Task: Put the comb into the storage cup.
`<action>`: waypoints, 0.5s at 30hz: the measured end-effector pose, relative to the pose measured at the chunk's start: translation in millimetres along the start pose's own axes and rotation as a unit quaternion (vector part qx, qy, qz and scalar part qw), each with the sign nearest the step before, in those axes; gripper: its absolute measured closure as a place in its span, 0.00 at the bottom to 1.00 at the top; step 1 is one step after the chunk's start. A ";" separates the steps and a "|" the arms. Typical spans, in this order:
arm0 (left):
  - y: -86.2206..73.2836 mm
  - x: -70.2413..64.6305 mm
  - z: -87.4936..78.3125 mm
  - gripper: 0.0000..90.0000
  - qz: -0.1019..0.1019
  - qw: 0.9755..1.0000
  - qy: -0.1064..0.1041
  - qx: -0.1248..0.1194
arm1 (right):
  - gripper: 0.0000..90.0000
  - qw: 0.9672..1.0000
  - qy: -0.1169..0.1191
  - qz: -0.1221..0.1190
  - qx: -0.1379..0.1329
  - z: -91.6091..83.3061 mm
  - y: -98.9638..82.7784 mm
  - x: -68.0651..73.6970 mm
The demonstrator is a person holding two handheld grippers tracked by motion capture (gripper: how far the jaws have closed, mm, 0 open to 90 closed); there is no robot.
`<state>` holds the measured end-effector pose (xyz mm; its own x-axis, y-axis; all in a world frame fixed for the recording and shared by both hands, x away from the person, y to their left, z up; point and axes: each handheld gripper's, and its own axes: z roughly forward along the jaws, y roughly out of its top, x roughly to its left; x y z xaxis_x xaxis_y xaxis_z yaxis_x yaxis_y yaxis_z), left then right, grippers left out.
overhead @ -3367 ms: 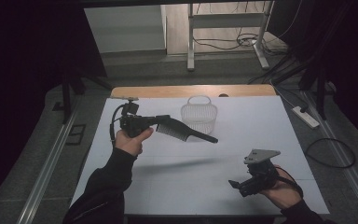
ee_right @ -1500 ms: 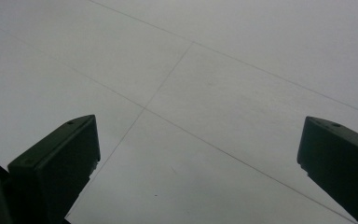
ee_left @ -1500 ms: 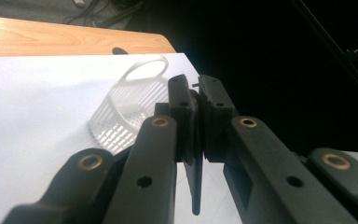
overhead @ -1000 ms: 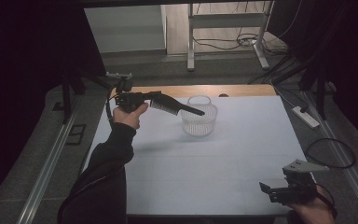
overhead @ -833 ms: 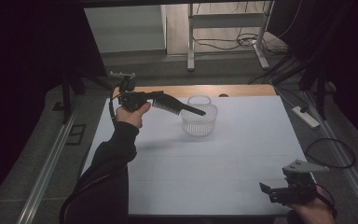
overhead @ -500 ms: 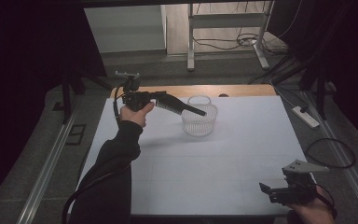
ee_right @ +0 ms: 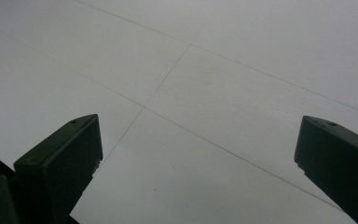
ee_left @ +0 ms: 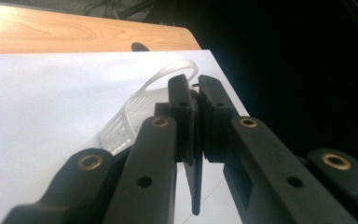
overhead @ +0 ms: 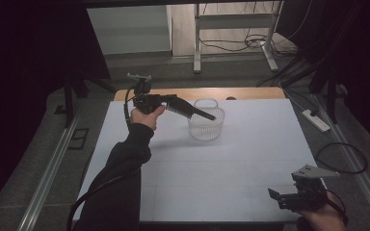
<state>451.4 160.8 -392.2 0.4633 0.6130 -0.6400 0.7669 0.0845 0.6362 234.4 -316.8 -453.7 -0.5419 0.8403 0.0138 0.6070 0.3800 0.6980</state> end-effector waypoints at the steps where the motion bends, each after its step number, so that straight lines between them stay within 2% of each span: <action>1: 0.1 0.0 1.9 0.93 0.000 1.000 0.001 0.001 | 0.01 1.000 0.000 0.000 0.000 0.0 0.0 0.1; 15: 1.6 2.1 20.8 0.93 -0.006 1.000 0.014 0.006 | 0.01 1.000 0.001 -0.001 0.002 0.3 -0.1 0.3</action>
<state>462.8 145.9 -401.5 0.4412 0.6329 -0.6362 0.7784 0.0829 0.6223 234.3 -316.5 -453.9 -0.5442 0.8389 0.0136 0.6080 0.3831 0.6954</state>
